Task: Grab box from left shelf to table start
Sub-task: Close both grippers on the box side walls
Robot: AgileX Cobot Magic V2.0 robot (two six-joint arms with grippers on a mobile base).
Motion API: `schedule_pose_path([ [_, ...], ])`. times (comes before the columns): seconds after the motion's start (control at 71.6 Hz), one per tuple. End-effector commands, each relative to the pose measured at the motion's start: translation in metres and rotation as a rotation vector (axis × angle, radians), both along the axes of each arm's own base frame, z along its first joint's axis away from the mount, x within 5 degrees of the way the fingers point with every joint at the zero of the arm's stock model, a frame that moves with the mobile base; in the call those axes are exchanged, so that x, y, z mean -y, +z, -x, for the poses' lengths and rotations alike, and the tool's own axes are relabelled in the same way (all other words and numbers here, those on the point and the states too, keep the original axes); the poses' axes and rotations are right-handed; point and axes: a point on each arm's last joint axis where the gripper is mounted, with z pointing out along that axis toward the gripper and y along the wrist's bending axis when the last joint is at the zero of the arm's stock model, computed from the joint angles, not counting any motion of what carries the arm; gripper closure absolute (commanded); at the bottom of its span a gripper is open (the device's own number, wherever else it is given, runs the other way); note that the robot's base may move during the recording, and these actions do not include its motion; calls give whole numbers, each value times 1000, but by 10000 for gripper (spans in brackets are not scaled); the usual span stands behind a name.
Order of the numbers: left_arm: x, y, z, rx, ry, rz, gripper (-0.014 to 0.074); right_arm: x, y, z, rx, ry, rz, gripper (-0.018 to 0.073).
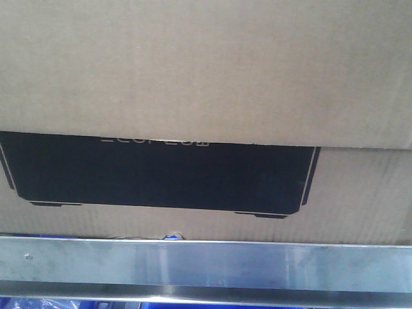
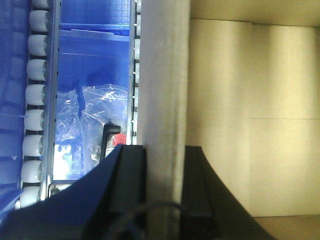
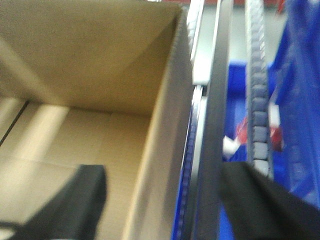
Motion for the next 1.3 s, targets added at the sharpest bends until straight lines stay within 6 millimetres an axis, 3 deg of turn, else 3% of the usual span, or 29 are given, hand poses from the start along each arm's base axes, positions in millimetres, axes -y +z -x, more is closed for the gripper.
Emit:
schedule_pose_path([
  [0.0, 5, 20, 3, 113, -7, 73, 691, -2, 29, -15, 48, 9, -3, -67],
  [0.112, 5, 21, 2, 115, -7, 73, 691, -8, 42, -36, -68, 45, -13, -67],
  [0.251, 5, 21, 2, 115, -7, 73, 691, -13, 36, -75, -242, 71, 3, -67],
  [0.433, 5, 21, 2, 115, -7, 73, 691, -17, 13, -122, -342, 64, 4, -67],
  [0.615, 5, 21, 2, 117, -6, 74, 691, -19, -15, -151, -453, 59, 5, -53],
  [0.74, 5, 21, 2, 117, -6, 74, 691, -20, -24, -158, -493, 61, 8, 96],
  [0.908, 5, 21, 2, 117, -6, 74, 691, -20, -21, -157, -472, 58, 6, 531],
  [0.978, 5, 21, 2, 119, -6, 74, 691, -20, -20, -158, -462, 56, 4, 480],
  [1.285, 5, 25, 4, 157, -6, 78, 692, -19, -1, -157, -423, 57, 23, 501],
])
